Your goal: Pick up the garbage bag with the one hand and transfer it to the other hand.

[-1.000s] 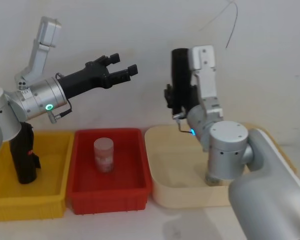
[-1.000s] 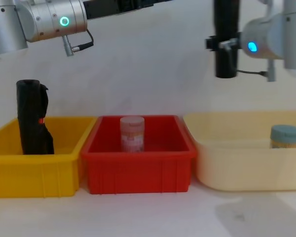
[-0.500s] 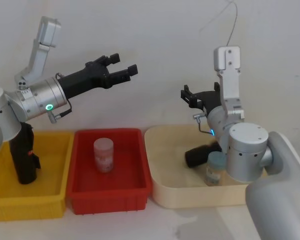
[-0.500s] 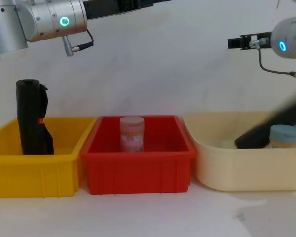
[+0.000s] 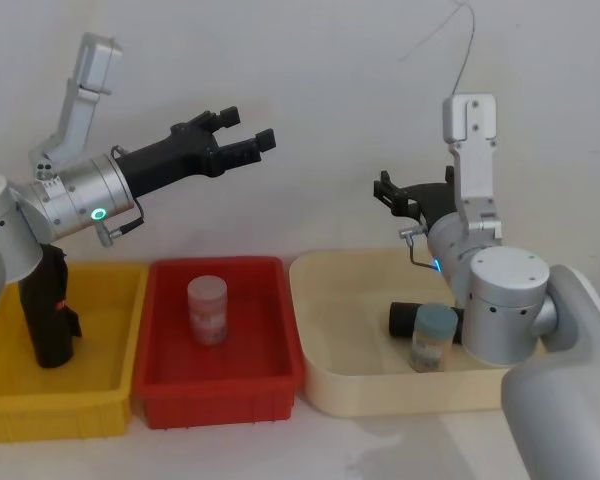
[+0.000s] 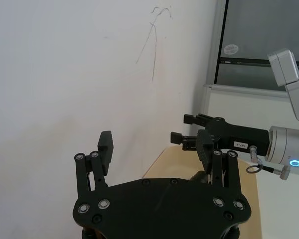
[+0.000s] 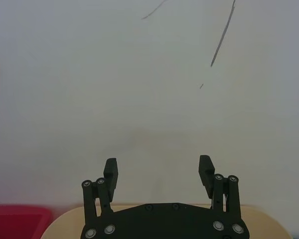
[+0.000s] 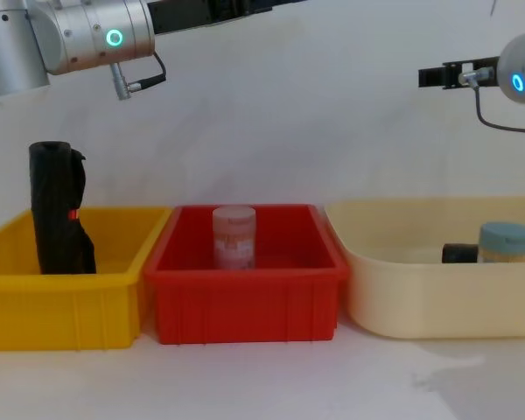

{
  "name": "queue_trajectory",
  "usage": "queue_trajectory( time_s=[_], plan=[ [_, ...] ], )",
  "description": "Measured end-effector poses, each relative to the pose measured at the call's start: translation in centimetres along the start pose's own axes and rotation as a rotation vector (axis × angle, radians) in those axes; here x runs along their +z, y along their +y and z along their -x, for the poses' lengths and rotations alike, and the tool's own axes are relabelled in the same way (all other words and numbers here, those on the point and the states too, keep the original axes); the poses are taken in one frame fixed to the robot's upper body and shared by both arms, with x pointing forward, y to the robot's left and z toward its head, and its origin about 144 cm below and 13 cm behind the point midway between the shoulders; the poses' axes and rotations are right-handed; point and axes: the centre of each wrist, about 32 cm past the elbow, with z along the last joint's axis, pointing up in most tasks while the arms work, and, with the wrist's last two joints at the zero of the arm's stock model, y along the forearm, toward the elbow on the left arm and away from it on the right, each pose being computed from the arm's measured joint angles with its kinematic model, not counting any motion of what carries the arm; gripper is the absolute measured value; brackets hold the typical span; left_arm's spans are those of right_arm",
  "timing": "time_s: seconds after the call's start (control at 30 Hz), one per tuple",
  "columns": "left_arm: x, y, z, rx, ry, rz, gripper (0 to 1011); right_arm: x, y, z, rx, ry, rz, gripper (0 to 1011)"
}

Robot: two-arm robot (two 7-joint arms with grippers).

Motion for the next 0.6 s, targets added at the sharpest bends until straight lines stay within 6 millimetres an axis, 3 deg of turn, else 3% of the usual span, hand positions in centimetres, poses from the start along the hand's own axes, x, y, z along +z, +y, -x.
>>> queue_trajectory(
  time_s=[0.6],
  plan=[
    [0.0,0.0,0.0,0.0,0.0,0.0,1001,0.0,-0.07,-0.3,-0.009,0.001,0.001,1001]
  ],
)
